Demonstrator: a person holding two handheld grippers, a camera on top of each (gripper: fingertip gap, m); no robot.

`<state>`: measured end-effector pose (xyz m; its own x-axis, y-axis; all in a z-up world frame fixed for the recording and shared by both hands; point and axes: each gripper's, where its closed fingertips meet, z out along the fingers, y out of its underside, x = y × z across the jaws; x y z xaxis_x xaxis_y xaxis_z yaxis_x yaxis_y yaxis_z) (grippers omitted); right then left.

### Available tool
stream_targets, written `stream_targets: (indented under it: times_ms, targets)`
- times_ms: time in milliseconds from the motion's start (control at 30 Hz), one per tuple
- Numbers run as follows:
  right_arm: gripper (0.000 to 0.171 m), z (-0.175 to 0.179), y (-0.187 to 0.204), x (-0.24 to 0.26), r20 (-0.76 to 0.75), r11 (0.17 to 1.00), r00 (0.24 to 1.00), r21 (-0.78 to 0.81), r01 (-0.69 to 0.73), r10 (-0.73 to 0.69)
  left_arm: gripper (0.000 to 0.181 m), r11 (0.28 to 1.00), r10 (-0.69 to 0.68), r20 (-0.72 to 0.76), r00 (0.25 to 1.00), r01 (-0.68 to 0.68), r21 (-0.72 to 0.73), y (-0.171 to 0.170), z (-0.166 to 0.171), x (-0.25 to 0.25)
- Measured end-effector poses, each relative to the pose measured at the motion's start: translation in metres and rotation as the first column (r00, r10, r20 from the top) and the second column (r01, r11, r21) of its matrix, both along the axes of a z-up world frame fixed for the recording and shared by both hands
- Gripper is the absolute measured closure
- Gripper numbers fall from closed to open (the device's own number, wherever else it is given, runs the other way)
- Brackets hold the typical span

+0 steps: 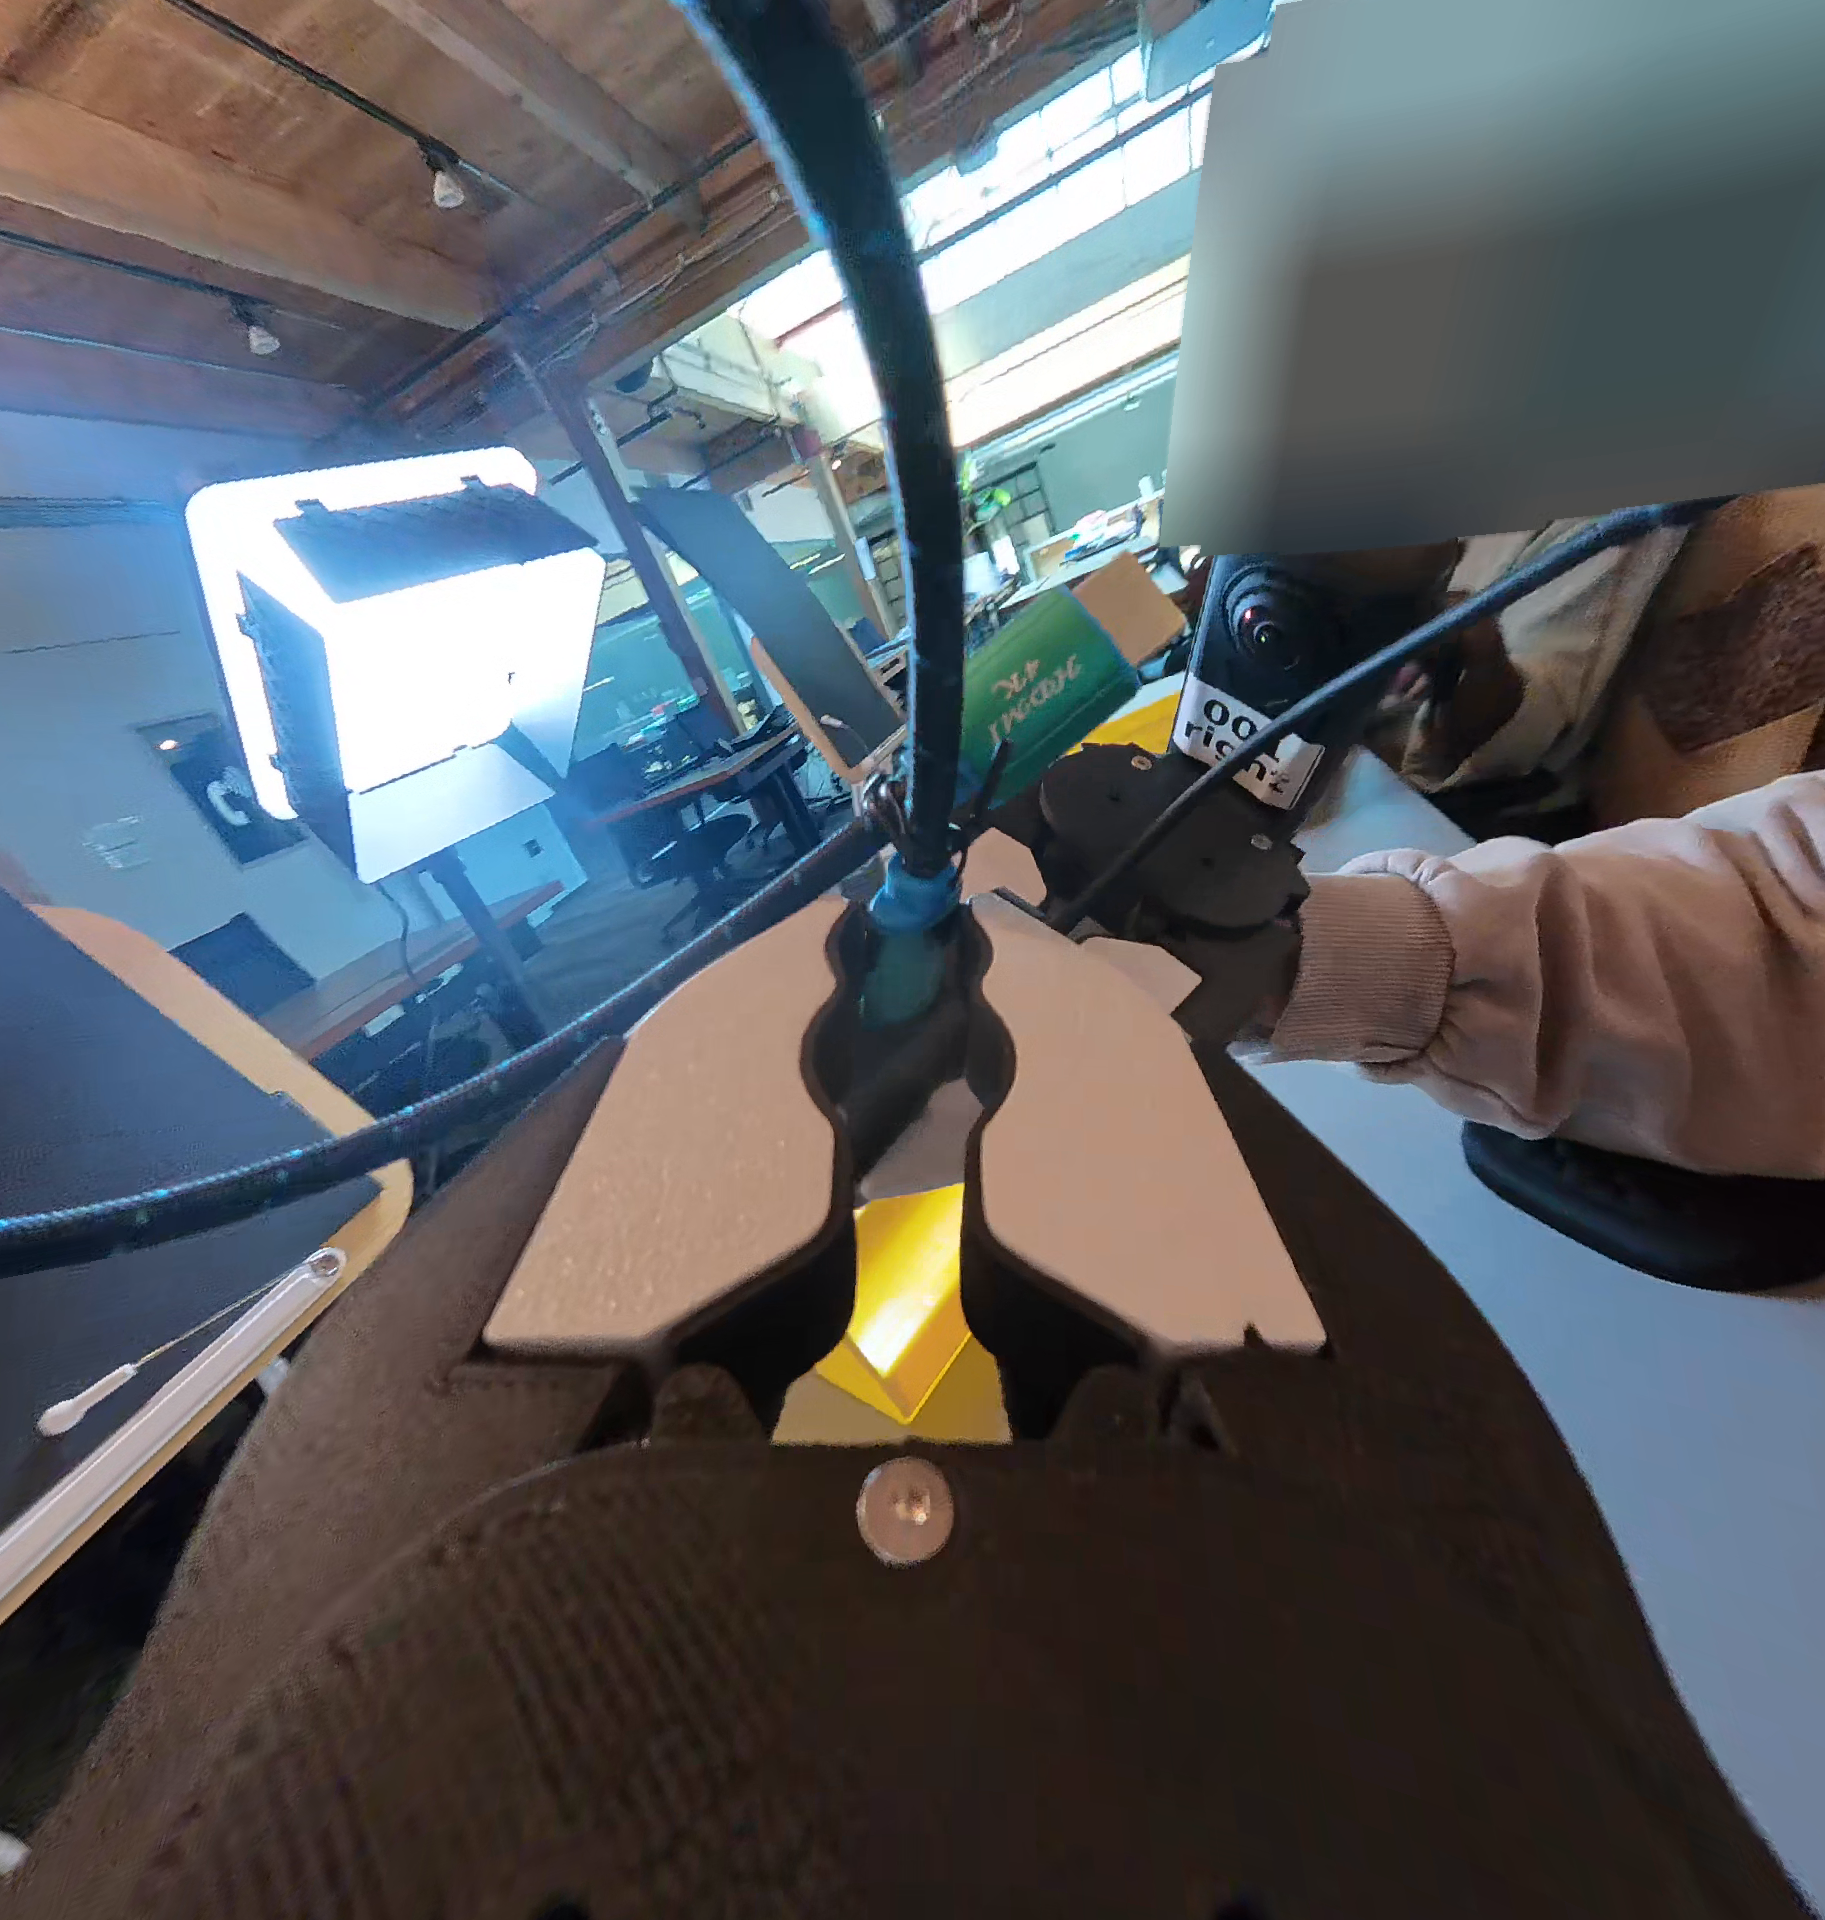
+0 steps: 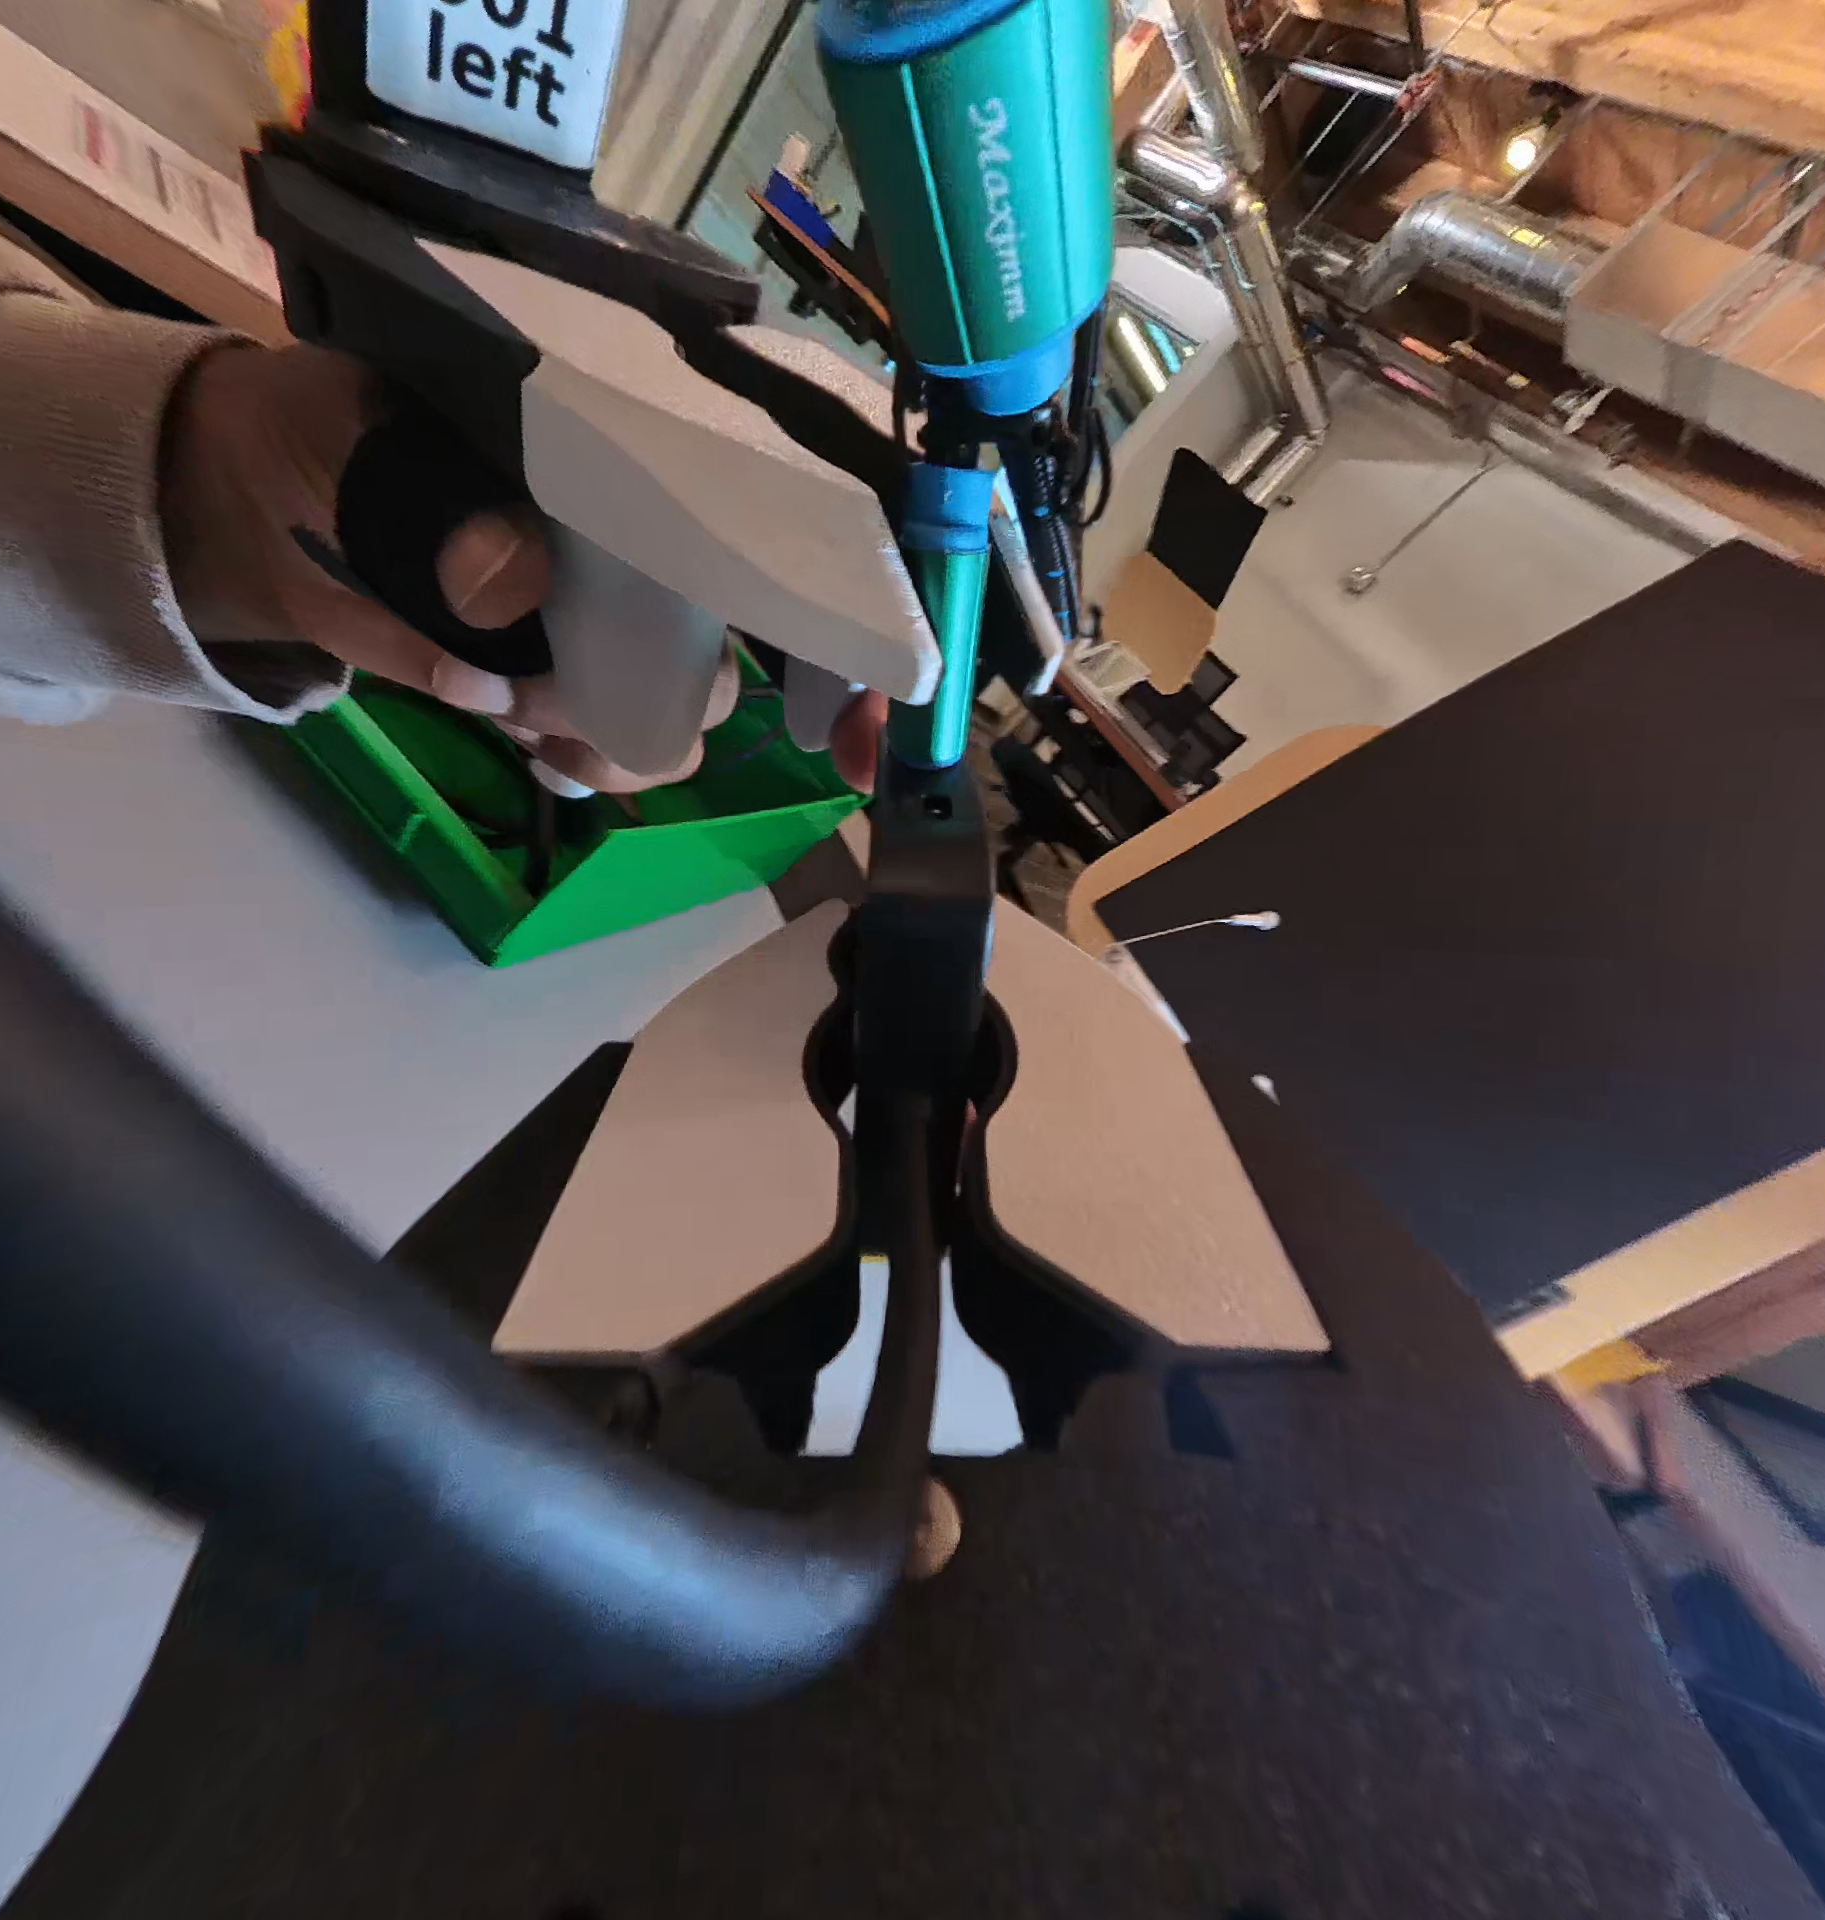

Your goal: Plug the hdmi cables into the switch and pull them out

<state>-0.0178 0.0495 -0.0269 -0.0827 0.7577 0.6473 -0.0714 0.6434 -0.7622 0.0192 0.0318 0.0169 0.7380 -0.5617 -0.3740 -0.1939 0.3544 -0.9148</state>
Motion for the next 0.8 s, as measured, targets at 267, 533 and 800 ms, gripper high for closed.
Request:
stream_targets:
  times_ms: [267,533,800]
  targets:
    - [0.146,0.001,0.019,0.003,0.012,0.997,0.997,0.023,0.072,-0.072,0.165,0.976,0.192,-0.130,0.973,-0.203,-0.075,0.013,-0.008,-0.018]
    - [0.157,0.008,0.004,0.004,-0.070,0.964,0.991,-0.234,-0.127,0.114,0.161,0.988,0.151,-0.069,0.986,-0.153,-0.033,0.005,0.005,-0.011]
    - [0.157,0.043,-0.007,0.031,-0.308,0.723,0.881,-0.505,-0.470,0.358,0.147,0.989,-0.037,0.153,0.987,0.058,-0.136,0.001,0.005,-0.015]
